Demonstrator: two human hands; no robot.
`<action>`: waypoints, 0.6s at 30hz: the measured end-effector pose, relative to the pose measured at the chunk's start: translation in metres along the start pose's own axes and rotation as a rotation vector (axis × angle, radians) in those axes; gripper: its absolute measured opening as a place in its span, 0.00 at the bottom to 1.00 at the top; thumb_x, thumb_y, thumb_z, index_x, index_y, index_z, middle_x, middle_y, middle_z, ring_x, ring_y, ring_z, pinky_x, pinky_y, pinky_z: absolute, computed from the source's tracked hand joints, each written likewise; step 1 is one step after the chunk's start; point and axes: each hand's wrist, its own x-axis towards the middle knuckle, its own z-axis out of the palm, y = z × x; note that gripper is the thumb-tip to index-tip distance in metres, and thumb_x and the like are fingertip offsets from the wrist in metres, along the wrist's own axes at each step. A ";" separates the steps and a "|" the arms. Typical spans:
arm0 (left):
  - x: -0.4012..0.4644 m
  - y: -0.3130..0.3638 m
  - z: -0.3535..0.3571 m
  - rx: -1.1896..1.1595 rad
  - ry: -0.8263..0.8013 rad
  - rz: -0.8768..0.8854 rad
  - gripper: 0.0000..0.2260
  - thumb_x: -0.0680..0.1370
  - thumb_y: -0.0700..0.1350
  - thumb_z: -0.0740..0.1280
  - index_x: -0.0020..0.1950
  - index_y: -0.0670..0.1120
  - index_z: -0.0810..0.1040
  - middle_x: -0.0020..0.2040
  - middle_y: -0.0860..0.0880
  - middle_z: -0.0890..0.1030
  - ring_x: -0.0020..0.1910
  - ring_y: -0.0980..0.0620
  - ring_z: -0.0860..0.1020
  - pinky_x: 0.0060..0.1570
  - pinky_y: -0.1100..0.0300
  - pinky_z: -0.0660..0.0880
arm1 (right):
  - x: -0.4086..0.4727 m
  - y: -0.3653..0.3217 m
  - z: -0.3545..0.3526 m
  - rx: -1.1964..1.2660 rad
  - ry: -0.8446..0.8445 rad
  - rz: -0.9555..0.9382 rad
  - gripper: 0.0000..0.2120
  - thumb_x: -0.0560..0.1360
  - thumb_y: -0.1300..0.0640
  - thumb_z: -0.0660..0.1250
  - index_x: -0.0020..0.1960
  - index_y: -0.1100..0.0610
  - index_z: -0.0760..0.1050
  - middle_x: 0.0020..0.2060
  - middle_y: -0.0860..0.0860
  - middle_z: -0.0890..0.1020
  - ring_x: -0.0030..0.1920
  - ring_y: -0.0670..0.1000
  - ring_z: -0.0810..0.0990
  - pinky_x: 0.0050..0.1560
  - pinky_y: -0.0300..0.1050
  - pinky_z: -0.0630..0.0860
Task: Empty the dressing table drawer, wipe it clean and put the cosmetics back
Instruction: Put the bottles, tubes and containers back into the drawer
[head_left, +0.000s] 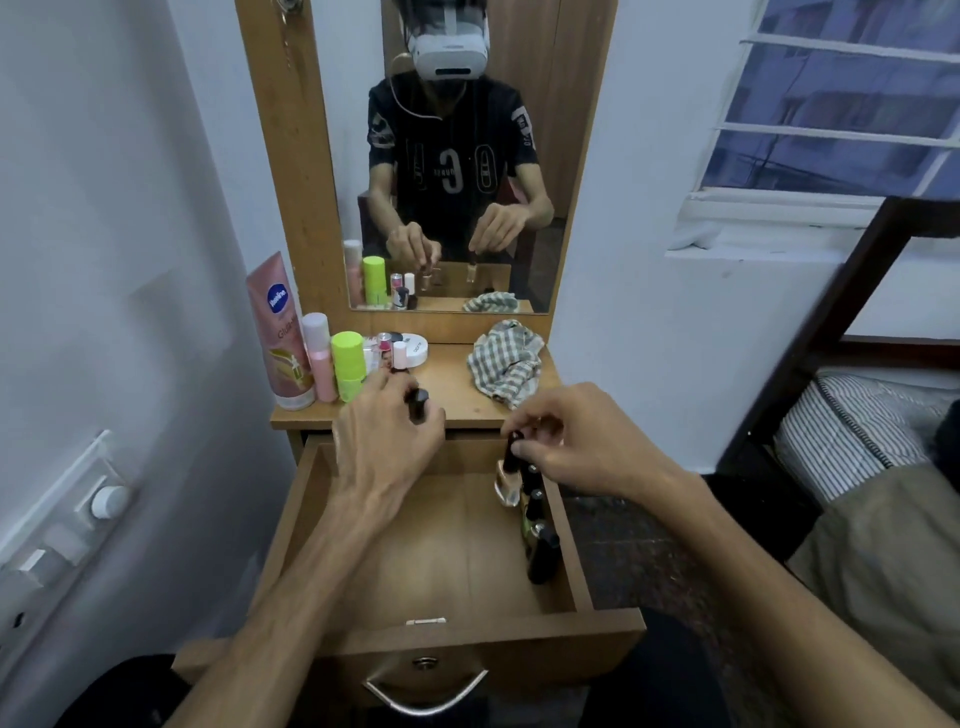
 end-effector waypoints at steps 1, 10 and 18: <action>-0.009 0.004 -0.001 -0.032 -0.024 0.004 0.08 0.73 0.47 0.72 0.48 0.45 0.84 0.44 0.49 0.82 0.38 0.51 0.78 0.36 0.56 0.78 | -0.009 0.002 0.002 0.002 -0.020 0.001 0.06 0.73 0.57 0.75 0.49 0.49 0.87 0.36 0.44 0.85 0.38 0.45 0.82 0.43 0.44 0.81; -0.085 0.031 -0.008 -0.257 -0.657 0.010 0.05 0.67 0.52 0.74 0.40 0.54 0.84 0.37 0.58 0.81 0.37 0.61 0.79 0.39 0.59 0.81 | -0.067 0.020 0.025 -0.060 -0.153 -0.012 0.09 0.75 0.53 0.73 0.55 0.47 0.86 0.46 0.40 0.85 0.41 0.40 0.80 0.44 0.37 0.79; -0.097 0.046 0.000 -0.293 -0.933 0.084 0.07 0.68 0.49 0.77 0.44 0.50 0.85 0.40 0.55 0.83 0.39 0.59 0.81 0.39 0.58 0.82 | -0.079 0.029 0.036 -0.166 -0.234 -0.069 0.09 0.75 0.52 0.71 0.54 0.47 0.85 0.47 0.41 0.82 0.42 0.42 0.73 0.44 0.33 0.67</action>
